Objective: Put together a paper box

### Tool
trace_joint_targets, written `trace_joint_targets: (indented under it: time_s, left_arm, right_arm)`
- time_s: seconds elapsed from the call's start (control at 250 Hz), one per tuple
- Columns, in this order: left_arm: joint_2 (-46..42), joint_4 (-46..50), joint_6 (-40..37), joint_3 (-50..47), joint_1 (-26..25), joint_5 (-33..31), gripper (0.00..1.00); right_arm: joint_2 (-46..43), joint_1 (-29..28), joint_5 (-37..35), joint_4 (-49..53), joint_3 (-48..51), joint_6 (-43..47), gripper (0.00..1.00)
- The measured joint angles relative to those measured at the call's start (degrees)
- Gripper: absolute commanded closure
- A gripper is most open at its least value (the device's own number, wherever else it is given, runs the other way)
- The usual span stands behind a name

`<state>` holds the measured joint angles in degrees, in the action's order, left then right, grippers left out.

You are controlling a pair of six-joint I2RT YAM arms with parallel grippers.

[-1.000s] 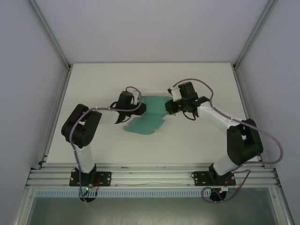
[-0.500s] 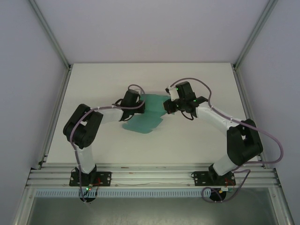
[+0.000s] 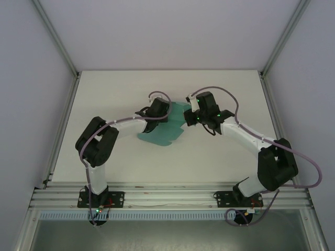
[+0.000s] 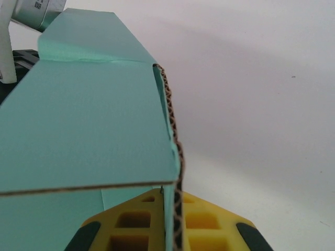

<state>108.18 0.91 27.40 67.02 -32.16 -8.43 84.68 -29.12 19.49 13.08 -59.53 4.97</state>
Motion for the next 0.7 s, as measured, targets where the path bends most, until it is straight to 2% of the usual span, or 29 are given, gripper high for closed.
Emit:
trace_joint_targets:
  time_s: [0.076, 0.144, 0.236, 0.34, 0.54, 0.7]
  left_arm:
    - [0.0, 0.0, -0.3, 0.0, 0.0, 0.0, 0.92]
    - [-0.1, 0.0, -0.8, -0.1, 0.0, 0.3, 0.74]
    - [-1.2, -0.7, -2.8, -1.9, 0.5, 0.5, 0.63]
    - [-4.2, -2.7, -5.0, -6.3, 1.6, 2.3, 0.53]
    - [-8.0, -6.5, -6.5, -10.1, 3.6, 7.1, 0.50]
    - [-8.5, -11.9, -6.5, -13.5, 6.7, 14.8, 0.47]
  right_arm:
    - [0.0, 0.0, 0.0, -0.1, 0.1, 0.0, 1.00]
    - [0.0, 0.0, -0.1, -0.1, 0.1, 0.0, 1.00]
    - [-0.1, -0.1, 0.2, 0.1, 0.1, 0.3, 1.00]
    - [-0.2, -0.6, 1.0, 0.2, 0.3, 1.1, 1.00]
    - [-0.4, -0.6, 1.9, 0.4, 1.1, 2.3, 1.00]
    - [-0.4, -0.6, 2.8, 0.6, 1.2, 2.8, 1.00]
